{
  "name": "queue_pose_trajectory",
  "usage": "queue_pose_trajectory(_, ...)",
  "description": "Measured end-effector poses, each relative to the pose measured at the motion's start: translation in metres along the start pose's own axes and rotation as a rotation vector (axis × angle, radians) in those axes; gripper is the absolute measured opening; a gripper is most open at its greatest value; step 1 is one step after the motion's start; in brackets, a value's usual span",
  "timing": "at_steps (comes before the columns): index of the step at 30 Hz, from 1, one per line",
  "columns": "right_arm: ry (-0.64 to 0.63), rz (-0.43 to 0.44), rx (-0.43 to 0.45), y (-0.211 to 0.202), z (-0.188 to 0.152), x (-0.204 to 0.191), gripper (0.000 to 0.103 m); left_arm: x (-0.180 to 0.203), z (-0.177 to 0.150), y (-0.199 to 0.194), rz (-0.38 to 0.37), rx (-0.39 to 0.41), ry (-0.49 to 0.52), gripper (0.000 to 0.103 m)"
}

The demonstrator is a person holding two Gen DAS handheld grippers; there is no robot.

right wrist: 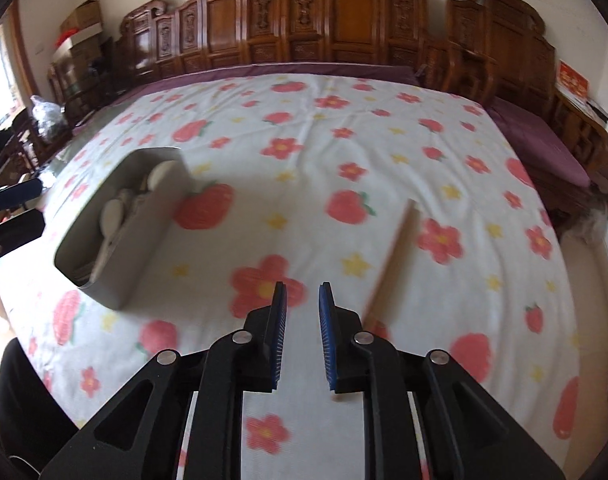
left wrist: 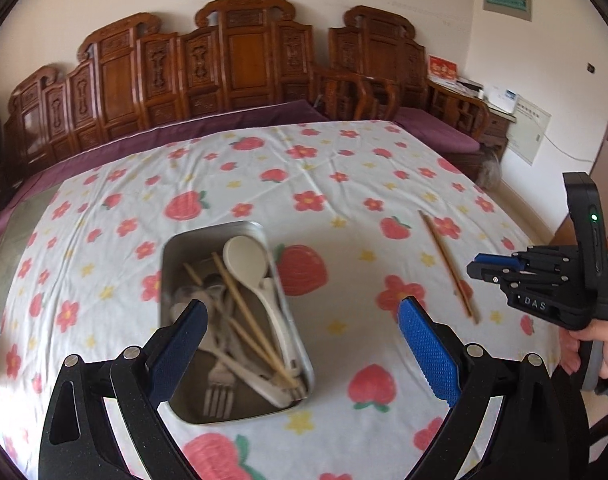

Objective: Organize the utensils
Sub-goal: 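Move the right tool to the bamboo chopsticks and grasp one chopstick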

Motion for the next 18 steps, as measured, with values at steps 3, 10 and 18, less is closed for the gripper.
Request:
queue_pose_trajectory(3, 0.034, -0.022, -0.030, 0.012, -0.008, 0.022, 0.018, 0.017, 0.001, 0.009, -0.018, -0.004, 0.023, 0.093)
queue_pose_trajectory(10, 0.080, -0.027, -0.104, 0.052, -0.014, 0.042, 0.018, 0.042, -0.005, 0.026, -0.048, -0.022, 0.024, 0.093)
queue_pose_trajectory(18, 0.090, -0.025, -0.144, 0.078, -0.007, 0.036, 0.018, 0.058, -0.014, 0.034, -0.045, -0.049, 0.052, 0.093)
Point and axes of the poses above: each gripper's, at about its wrist camera, not at the fingertips, and y roughly the way its jaws point, x to its right, z to its top, the point moved 3 cm from there along y, roughly the way its jaws point, and after that the axes turned 9 degrees about -z, right-handed, at the moved point
